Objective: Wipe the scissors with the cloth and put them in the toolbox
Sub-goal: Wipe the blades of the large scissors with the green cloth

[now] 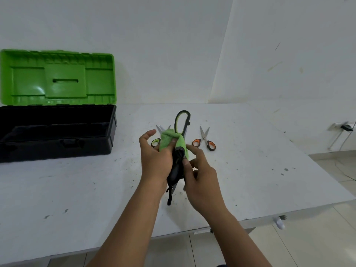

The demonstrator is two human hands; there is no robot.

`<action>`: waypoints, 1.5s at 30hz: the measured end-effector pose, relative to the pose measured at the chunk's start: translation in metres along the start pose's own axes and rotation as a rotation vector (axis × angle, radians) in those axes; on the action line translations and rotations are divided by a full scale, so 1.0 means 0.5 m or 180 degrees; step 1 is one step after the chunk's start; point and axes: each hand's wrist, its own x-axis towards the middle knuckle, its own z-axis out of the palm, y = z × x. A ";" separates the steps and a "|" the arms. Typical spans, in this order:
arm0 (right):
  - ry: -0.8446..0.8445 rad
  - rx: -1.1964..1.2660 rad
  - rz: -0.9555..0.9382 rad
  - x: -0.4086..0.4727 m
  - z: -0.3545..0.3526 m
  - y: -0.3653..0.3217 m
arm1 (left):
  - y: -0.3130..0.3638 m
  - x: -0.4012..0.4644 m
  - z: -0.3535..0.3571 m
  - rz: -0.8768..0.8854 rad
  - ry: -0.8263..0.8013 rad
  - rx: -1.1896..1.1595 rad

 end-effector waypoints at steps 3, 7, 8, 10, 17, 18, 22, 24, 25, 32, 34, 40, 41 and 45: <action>-0.0059 -0.0292 -0.0237 -0.006 0.005 0.004 | -0.008 0.003 -0.004 -0.0134 -0.0034 0.0015; -0.0067 -0.0298 -0.0200 -0.002 0.002 0.011 | -0.013 0.006 -0.015 -0.0308 -0.0297 0.0231; -0.0047 -0.0249 -0.0202 -0.003 0.000 0.012 | -0.013 0.005 -0.015 -0.0306 -0.0361 0.0248; -0.0032 -0.0127 -0.0193 -0.004 -0.002 0.013 | -0.014 0.004 -0.016 -0.0274 -0.0388 0.0303; -0.0119 0.0105 -0.0093 0.005 -0.014 -0.004 | -0.001 0.015 -0.008 -0.0220 -0.0076 0.0156; -0.0105 0.0054 -0.0093 0.006 -0.016 -0.005 | -0.002 0.012 -0.007 -0.0207 -0.0059 0.0124; -0.0019 -0.0082 0.0050 0.013 -0.026 0.004 | -0.019 -0.009 -0.014 -0.0326 -0.0342 0.0272; -0.0051 -0.0109 0.0120 0.010 -0.025 0.004 | -0.024 -0.011 -0.017 -0.0300 -0.0329 0.0396; -0.0084 -0.0101 0.0131 0.008 -0.022 0.002 | -0.024 -0.008 -0.018 -0.0287 -0.0262 0.0404; -0.0058 -0.0096 0.0063 0.004 -0.021 -0.018 | -0.001 0.024 -0.015 -0.0348 0.0002 0.0272; -0.0039 -0.0102 -0.0016 0.000 -0.020 -0.018 | 0.001 0.023 -0.014 -0.0333 0.0006 0.0210; -0.0059 -0.0159 0.0047 0.008 -0.034 -0.008 | -0.023 -0.012 -0.022 -0.0372 -0.0249 0.0466; -0.0076 -0.0192 0.0031 0.005 -0.031 -0.008 | -0.021 -0.009 -0.023 -0.0334 -0.0213 0.0519; -0.0060 -0.0190 -0.0030 0.004 -0.026 -0.009 | -0.008 0.008 -0.016 -0.0275 -0.0004 0.0474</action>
